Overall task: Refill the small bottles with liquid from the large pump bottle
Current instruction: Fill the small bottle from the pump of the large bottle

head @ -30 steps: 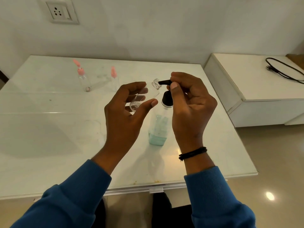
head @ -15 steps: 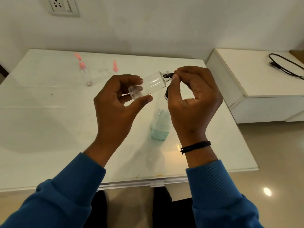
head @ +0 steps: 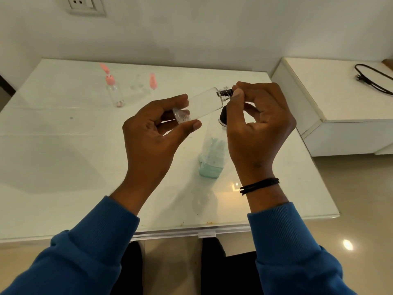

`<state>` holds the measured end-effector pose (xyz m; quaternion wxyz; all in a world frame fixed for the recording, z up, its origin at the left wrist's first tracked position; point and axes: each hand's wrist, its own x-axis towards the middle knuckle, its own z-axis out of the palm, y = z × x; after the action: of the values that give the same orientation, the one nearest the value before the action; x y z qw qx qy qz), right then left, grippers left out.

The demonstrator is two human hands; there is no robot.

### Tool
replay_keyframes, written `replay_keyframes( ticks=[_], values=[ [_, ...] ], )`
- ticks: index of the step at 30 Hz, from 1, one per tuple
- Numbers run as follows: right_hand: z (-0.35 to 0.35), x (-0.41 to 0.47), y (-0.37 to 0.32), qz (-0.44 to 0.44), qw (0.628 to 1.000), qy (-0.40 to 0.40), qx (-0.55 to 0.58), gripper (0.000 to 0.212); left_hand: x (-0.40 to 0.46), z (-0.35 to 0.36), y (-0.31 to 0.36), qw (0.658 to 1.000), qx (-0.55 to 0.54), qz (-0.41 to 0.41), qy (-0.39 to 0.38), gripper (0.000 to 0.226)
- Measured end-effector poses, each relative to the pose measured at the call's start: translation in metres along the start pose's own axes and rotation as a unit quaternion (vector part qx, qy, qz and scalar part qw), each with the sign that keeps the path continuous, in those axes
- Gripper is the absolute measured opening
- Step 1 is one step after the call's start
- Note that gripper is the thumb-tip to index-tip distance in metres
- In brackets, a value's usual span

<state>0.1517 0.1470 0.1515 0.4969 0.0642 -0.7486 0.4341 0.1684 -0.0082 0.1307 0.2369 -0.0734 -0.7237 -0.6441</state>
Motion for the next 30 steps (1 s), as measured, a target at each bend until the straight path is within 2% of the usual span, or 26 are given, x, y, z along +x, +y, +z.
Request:
replay_keyframes(
  ticks=[15,23,30],
  values=[
    [0.002,-0.005,0.004,0.009,0.999,0.004,0.031,0.011,-0.003,0.001,-0.004,1.000,0.016,-0.004,-0.002,0.043],
    [0.000,0.004,0.000,-0.010,1.000,-0.009,-0.004,0.014,-0.002,0.000,-0.003,1.000,0.008,-0.002,0.000,0.045],
    [0.003,-0.006,0.004,0.007,1.000,0.005,0.006,0.014,-0.002,-0.001,-0.003,1.000,0.002,-0.004,0.000,0.045]
  ],
)
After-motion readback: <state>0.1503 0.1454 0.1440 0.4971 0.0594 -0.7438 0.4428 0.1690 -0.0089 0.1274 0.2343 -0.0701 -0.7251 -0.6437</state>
